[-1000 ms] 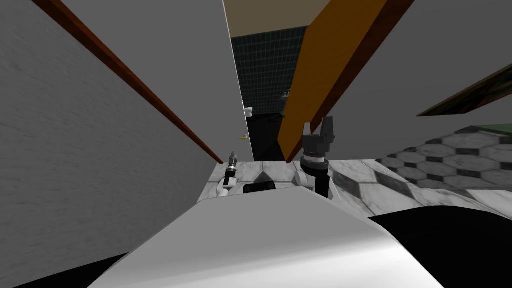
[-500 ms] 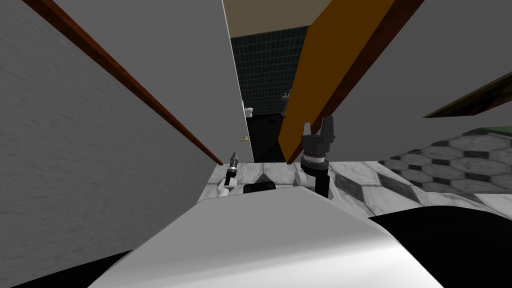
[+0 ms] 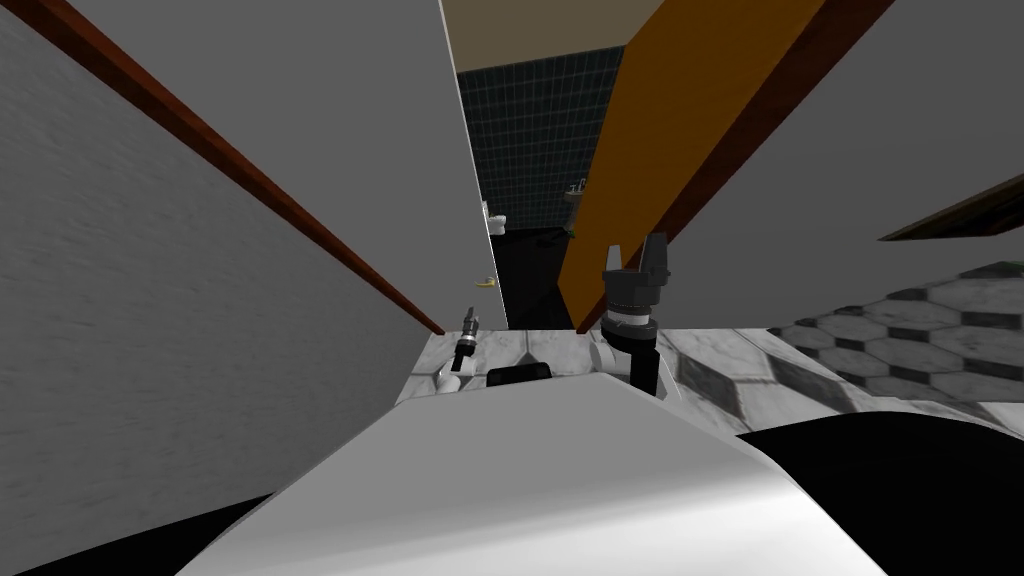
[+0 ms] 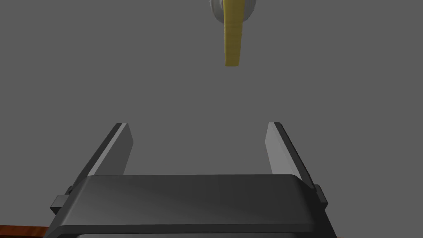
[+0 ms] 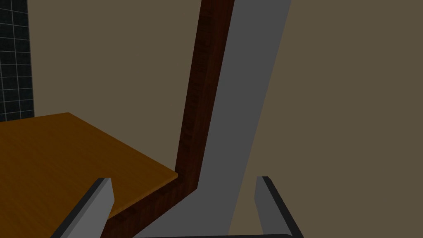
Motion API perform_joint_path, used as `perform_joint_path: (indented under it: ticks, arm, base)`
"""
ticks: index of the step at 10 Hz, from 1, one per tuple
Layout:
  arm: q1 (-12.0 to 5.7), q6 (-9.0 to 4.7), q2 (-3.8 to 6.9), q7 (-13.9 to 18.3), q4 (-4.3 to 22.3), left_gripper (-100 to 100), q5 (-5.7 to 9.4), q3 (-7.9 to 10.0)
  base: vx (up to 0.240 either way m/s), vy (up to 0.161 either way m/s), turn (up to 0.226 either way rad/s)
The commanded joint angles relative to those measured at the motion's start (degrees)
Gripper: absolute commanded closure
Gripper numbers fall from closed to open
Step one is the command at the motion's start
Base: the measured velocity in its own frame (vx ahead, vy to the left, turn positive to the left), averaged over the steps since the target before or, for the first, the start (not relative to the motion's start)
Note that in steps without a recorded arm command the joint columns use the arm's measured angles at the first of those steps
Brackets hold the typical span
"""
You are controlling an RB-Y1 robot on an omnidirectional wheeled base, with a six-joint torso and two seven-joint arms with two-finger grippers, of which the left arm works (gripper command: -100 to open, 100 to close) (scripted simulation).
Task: Push the door open
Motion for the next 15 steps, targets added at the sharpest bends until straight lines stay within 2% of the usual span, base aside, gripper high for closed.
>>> perform_joint_path:
  ticks: [1,4,7,11,15]
  arm:
    - [-0.85,-0.39,-0.19,0.4,2.3,-100,0.09,-0.18]
    - [-1.54,-0.81,-0.35,0.6,4.2,-100,0.16,-0.28]
    - [-2.76,-1.55,-0.67,1.1,7.5,-100,0.28,-0.46]
    - [-2.91,-1.76,-0.31,0.7,7.7,-100,0.46,-0.02]
    - [-3.07,-2.06,-0.51,0.3,8.2,-100,0.71,0.52]
  base:
    - [0.178,-0.014,0.013]
    - [0.109,-0.008,0.003]
    - [0.113,-0.013,0.006]
    - [0.141,-0.015,-0.020]
    - [0.210,-0.028,-0.028]
